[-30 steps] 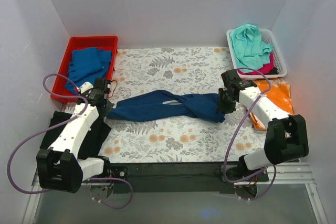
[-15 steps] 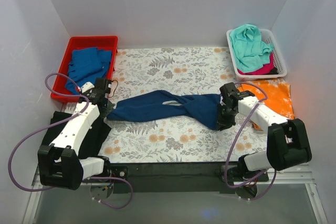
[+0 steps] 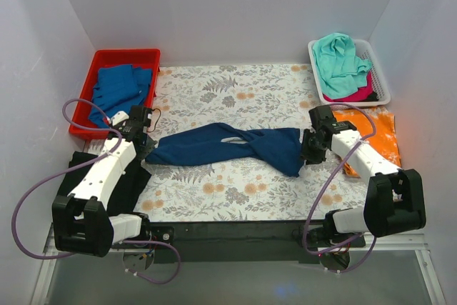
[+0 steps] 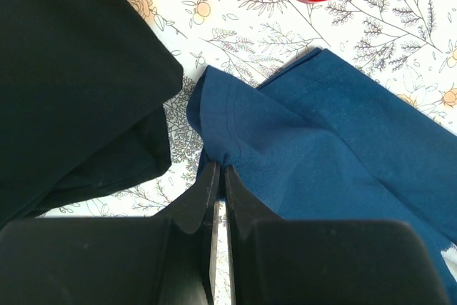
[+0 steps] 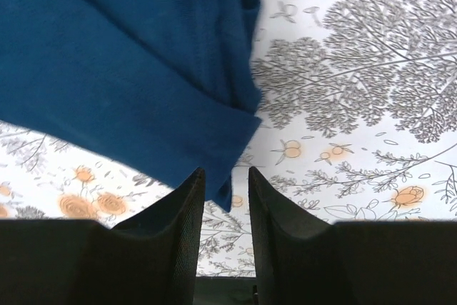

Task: Fold and stack the t-shirts
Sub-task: Flatten out the tshirt

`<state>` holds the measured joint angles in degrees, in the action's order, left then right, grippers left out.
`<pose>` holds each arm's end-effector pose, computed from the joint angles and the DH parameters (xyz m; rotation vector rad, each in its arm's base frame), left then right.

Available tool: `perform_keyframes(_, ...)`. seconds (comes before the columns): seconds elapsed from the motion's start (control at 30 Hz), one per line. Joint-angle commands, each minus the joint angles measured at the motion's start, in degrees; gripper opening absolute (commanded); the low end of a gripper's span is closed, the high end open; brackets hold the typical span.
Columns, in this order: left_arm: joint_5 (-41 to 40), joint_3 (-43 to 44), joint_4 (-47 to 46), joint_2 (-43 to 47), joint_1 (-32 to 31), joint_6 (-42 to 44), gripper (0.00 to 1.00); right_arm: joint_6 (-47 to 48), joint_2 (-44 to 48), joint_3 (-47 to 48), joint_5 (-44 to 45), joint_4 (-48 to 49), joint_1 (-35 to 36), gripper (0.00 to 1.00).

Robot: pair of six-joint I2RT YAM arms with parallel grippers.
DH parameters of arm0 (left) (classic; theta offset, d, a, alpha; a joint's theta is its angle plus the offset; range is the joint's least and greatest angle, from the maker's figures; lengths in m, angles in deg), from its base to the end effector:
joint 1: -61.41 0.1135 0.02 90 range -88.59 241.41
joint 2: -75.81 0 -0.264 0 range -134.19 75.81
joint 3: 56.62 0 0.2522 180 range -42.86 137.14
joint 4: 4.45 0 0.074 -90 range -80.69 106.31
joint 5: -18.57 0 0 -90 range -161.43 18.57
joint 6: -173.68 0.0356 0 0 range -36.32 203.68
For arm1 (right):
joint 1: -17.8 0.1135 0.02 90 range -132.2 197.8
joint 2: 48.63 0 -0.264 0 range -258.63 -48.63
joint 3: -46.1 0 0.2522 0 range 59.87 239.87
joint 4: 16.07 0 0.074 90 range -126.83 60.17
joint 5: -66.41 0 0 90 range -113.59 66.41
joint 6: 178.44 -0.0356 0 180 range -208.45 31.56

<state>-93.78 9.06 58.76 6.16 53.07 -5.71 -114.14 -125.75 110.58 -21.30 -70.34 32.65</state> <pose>0.2209 -0.0187 0.2450 -1.7618 1.9020 -0.0571 0.2422 0.0628 0.2149 0.2708 2.7330 0.1429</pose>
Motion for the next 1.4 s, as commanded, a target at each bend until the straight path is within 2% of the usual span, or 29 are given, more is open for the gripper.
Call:
perform_keyframes(0.0, 0.4, 0.3, 0.0, 1.7, 0.3, -0.3, 0.0, -1.8, 1.1, -3.3, -3.4, 4.5, -3.2, 0.37)
perform_keyframes(0.4, 0.2, -0.1, 0.1, 2.9, 0.3, -0.3, 0.0, -2.7, 0.0, -10.8, -14.0, 16.8, -8.7, 0.38)
perform_keyframes(0.83, 0.2, -0.1, -0.1, 2.9, 0.3, -0.3, 0.0, -2.1, -2.8, -11.3, -11.6, 20.5, -10.0, 0.35)
perform_keyframes(0.93, 0.1, -0.2, 0.0, 3.1, 0.3, -0.3, 0.0, -2.1, -3.6, -11.3, -10.9, 20.2, -10.2, 0.32)
perform_keyframes(1.0, 0.0, -0.3, -0.1, 3.3, 0.3, -0.4, 0.0, -2.1, -4.2, -11.3, -11.1, 20.0, -10.1, 0.25)
perform_keyframes(1.07, 0.0, -0.3, 0.0, 3.3, 0.3, -0.3, 0.0, -2.2, -4.2, -11.0, -10.9, 19.7, -10.1, 0.14)
perform_keyframes(1.2, -0.2, -0.2, 0.2, 3.4, 0.3, -0.4, 0.0, -2.2, -2.9, -9.7, -8.5, 17.0, -10.1, 0.01)
perform_keyframes(1.37, -0.9, 0.5, 0.5, 3.3, 0.3, -0.3, 0.0, -1.4, -1.2, -7.3, -6.1, 12.4, -10.1, 0.01)
